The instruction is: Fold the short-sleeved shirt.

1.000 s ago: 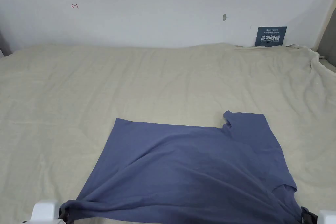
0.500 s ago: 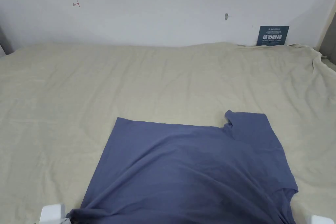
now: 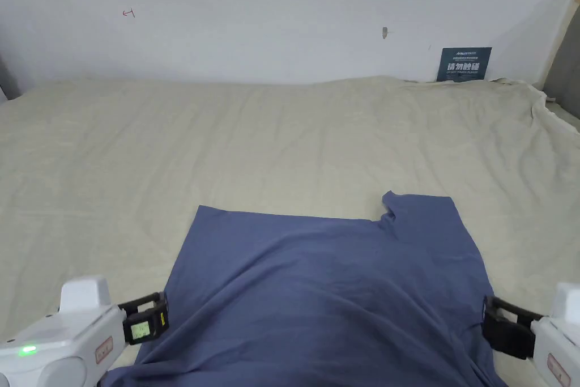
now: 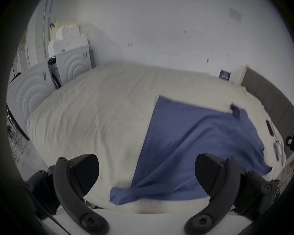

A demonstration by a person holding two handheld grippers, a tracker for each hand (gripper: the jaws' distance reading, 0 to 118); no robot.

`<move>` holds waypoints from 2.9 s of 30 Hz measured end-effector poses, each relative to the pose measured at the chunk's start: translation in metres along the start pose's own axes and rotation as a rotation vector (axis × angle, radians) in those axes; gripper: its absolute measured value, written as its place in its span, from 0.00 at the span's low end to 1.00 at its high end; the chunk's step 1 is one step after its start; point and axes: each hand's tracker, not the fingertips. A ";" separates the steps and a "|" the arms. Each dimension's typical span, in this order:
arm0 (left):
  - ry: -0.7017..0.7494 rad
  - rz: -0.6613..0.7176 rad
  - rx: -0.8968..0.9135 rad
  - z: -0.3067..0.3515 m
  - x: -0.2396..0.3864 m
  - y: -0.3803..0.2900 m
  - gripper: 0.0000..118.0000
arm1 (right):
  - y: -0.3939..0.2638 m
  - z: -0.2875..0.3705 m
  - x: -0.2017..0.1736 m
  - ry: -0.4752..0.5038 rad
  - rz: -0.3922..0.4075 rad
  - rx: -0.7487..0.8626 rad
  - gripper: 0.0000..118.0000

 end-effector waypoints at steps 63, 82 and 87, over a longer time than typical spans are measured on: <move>-0.047 -0.215 -0.416 -0.373 0.085 0.117 0.00 | 0.070 -0.198 -0.008 -0.026 0.022 0.060 0.00; -0.175 -0.161 -0.213 -0.264 0.069 0.153 0.00 | 0.074 -0.350 -0.006 0.003 0.036 -0.448 0.61; -0.156 -0.189 -0.189 -0.267 0.065 0.152 0.00 | 0.061 -0.366 -0.009 -0.005 0.056 -0.498 0.31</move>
